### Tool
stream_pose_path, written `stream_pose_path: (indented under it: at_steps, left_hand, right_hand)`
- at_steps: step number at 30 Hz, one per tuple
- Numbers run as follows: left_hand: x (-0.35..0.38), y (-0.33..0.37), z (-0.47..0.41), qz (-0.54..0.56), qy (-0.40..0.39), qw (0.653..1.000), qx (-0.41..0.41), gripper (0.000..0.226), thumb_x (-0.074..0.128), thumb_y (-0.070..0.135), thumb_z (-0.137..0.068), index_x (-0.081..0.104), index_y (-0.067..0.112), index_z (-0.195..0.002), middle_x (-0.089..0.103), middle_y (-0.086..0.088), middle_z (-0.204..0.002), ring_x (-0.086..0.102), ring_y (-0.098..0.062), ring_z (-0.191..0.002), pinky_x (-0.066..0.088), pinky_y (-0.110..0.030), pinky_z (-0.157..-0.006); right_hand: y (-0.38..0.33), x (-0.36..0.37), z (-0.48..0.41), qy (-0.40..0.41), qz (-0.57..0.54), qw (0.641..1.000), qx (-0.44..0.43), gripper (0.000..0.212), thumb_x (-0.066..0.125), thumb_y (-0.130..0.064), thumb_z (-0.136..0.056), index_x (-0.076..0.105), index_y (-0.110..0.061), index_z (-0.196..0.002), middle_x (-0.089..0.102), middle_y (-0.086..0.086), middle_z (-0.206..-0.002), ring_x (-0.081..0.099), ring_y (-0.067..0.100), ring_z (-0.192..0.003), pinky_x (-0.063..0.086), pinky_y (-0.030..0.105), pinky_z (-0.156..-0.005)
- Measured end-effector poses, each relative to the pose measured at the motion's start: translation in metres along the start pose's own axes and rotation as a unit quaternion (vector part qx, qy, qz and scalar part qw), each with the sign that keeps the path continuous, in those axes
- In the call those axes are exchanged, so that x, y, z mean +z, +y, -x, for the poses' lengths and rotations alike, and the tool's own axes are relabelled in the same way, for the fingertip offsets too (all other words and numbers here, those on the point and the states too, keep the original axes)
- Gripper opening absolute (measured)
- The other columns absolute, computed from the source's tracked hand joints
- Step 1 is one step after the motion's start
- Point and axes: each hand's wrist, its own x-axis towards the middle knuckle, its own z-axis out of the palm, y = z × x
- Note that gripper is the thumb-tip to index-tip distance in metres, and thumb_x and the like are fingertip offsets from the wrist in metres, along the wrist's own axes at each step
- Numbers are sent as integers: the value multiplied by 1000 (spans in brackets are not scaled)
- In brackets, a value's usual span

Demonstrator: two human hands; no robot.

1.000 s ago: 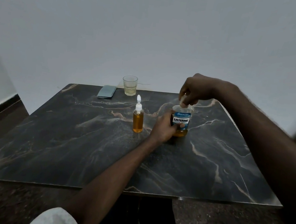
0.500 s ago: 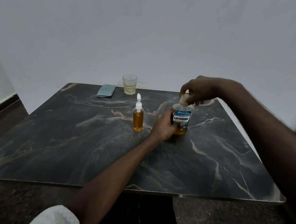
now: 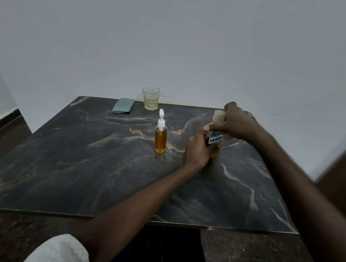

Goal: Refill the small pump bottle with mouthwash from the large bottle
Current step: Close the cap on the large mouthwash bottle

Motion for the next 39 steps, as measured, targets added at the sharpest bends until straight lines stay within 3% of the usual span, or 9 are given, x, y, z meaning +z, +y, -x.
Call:
stream_pose_path:
  at_steps: [4,8,13,18,21,25,30,34,39]
  left_hand:
    - [1,3,2,12,-64,998,16,48,83,28,-88,64,6,-126,76,-8,-113,73,-22,-104,61,-42,-89]
    - [0,-7,1,15,-124,992,-1,57,81,13,-86,56,9,-137,67,-9,-136,64,-24,-127,54,-32,-101]
    - [-5,-15,-9,51,-149,987,-8,66,77,7,-88,47,17,-147,57,-8,-149,53,-21,-140,50,-39,-112]
    - [6,-13,-21,57,-151,987,-18,54,81,18,-90,59,12,-140,71,-7,-132,70,-19,-119,61,-40,-99]
    - [20,-5,-22,35,-138,990,-1,48,79,20,-92,63,13,-137,74,-5,-129,71,-16,-116,61,-36,-99]
    - [44,11,-30,17,-154,988,15,45,74,12,-95,63,12,-139,73,-7,-131,69,-19,-122,57,-37,-105]
    - [67,18,-31,-8,-112,994,5,40,84,21,-88,71,14,-125,77,-4,-117,74,-16,-105,63,-39,-92]
    - [75,17,-22,-38,-57,998,15,29,87,34,-82,71,19,-100,72,0,-101,69,-15,-90,61,-35,-76]
    - [69,14,-23,-28,-106,993,52,28,82,19,-84,71,13,-109,66,-4,-110,63,-17,-98,56,-31,-85]
  right_hand:
    - [3,43,21,146,-26,989,20,99,84,-59,-74,37,3,-136,45,26,-138,56,43,-118,50,44,-86]
    - [10,62,30,199,-26,978,52,86,81,-50,-83,38,1,-137,46,26,-141,57,43,-119,49,46,-89]
    - [33,48,28,158,-132,978,38,69,84,-19,-82,45,-6,-137,63,15,-131,64,32,-116,54,42,-91]
    - [63,21,21,72,-159,984,25,62,89,-14,-75,57,-12,-128,71,6,-121,68,24,-111,54,45,-97]
    - [74,11,18,91,-145,985,32,61,91,-17,-72,61,-18,-125,71,1,-115,67,20,-104,51,31,-81]
    - [93,5,18,137,-136,980,56,60,90,-18,-73,60,-18,-125,70,2,-115,66,20,-99,51,30,-76]
    - [111,4,28,180,-164,965,100,69,90,-15,-73,55,-10,-133,69,11,-123,65,28,-113,53,44,-97]
    - [102,19,36,200,-178,959,90,75,94,-27,-69,56,-5,-130,69,7,-117,66,19,-106,53,33,-82]
    - [90,38,39,222,-190,953,84,74,89,-41,-76,53,-9,-133,60,12,-130,64,23,-110,58,39,-91]
